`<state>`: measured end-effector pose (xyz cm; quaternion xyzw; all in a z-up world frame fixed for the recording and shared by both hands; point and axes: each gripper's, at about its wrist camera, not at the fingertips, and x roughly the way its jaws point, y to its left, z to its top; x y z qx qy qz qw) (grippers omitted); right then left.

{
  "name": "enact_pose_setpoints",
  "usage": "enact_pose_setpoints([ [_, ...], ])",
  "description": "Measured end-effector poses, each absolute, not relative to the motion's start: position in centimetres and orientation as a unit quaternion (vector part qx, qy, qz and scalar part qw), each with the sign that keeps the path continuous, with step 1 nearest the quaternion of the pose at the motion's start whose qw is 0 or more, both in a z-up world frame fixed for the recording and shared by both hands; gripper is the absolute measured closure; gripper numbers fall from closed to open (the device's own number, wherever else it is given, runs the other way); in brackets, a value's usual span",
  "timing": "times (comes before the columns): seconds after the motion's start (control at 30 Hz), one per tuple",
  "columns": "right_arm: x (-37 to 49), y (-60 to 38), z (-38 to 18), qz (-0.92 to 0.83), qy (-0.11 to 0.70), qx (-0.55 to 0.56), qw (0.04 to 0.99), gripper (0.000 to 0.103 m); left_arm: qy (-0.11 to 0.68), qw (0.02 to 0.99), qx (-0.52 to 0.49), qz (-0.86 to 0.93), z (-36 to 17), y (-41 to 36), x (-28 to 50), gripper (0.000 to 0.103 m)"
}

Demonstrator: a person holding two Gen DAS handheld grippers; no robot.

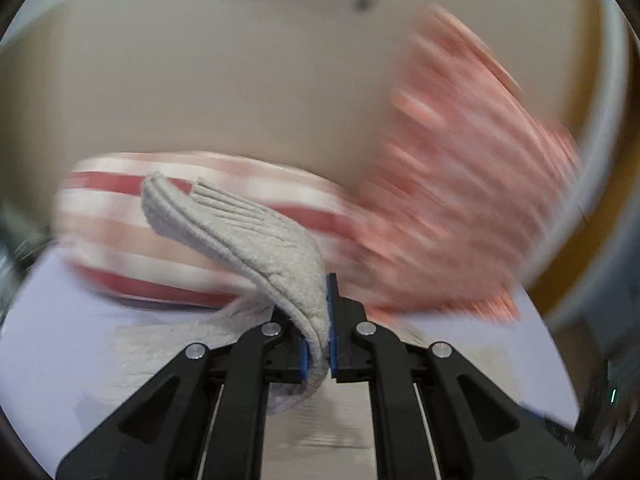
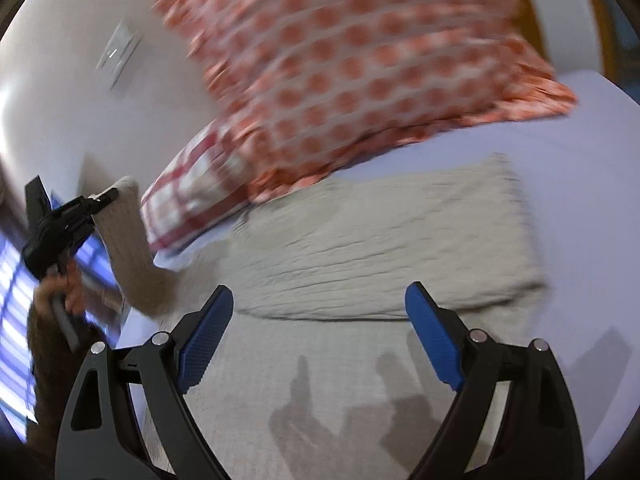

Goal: Fold small clothes

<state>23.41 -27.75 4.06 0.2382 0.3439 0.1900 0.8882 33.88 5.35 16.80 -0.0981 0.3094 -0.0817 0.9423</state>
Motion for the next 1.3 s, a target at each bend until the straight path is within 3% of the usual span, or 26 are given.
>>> enact_pose_setpoints([
  [0.13, 22.9, -31.6, 2.8, 0.157, 0.342, 0.272, 0.886, 0.013, 0.366, 0.918, 0.016, -0.153, 10.1, -9.2, 34.7, 0.096],
  [0.3, 21.9, -35.5, 2.0, 0.121, 0.335, 0.290, 0.888, 0.013, 0.416, 0.881, 0.107, -0.201, 3.3, -17.0, 32.9, 0.095],
  [0.37, 21.9, -36.5, 2.1, 0.123, 0.330, 0.302, 0.886, 0.013, 0.401, 0.876, 0.136, -0.231, 3.2, -18.1, 31.6, 0.088],
  [0.43, 22.5, -37.0, 2.3, 0.137, 0.328, 0.319, 0.879, 0.013, 0.403, 0.863, 0.124, -0.278, 3.9, -18.2, 30.9, 0.057],
  [0.47, 22.9, -36.9, 2.4, 0.144, 0.328, 0.325, 0.875, 0.013, 0.405, 0.860, 0.113, -0.291, 4.3, -18.4, 30.5, 0.053],
  [0.53, 23.6, -36.5, 2.6, 0.154, 0.332, 0.324, 0.873, 0.014, 0.414, 0.847, 0.057, -0.328, 6.0, -16.3, 29.8, 0.036],
  [0.7, 25.6, -33.3, 2.8, 0.173, 0.372, 0.270, 0.871, 0.023, 0.406, 0.858, -0.037, -0.314, 9.4, -8.0, 28.1, 0.022],
  [0.87, 28.4, -31.2, 2.2, 0.136, 0.397, 0.202, 0.885, 0.043, 0.412, 0.892, -0.066, -0.176, 9.5, 2.8, 26.4, 0.021],
  [1.0, 30.2, -30.7, 0.6, 0.105, 0.429, 0.173, 0.880, 0.047, 0.416, 0.899, -0.087, -0.109, 9.2, 9.7, 24.6, 0.021],
  [1.03, 30.6, -30.6, 0.0, 0.103, 0.439, 0.172, 0.876, 0.058, 0.413, 0.901, -0.092, -0.093, 9.0, 11.4, 23.9, 0.021],
  [1.07, 30.7, -30.6, -0.3, 0.098, 0.441, 0.164, 0.877, 0.082, 0.412, 0.902, -0.096, -0.083, 9.1, 12.7, 23.4, 0.021],
  [1.1, 30.5, -30.2, -0.2, 0.091, 0.429, 0.140, 0.888, 0.089, 0.410, 0.904, -0.101, -0.073, 9.1, 14.0, 22.9, 0.021],
  [1.3, 30.6, -30.4, 2.2, 0.080, 0.371, 0.126, 0.917, 0.093, 0.398, 0.908, -0.115, -0.061, 8.9, 16.8, 21.2, 0.021],
])
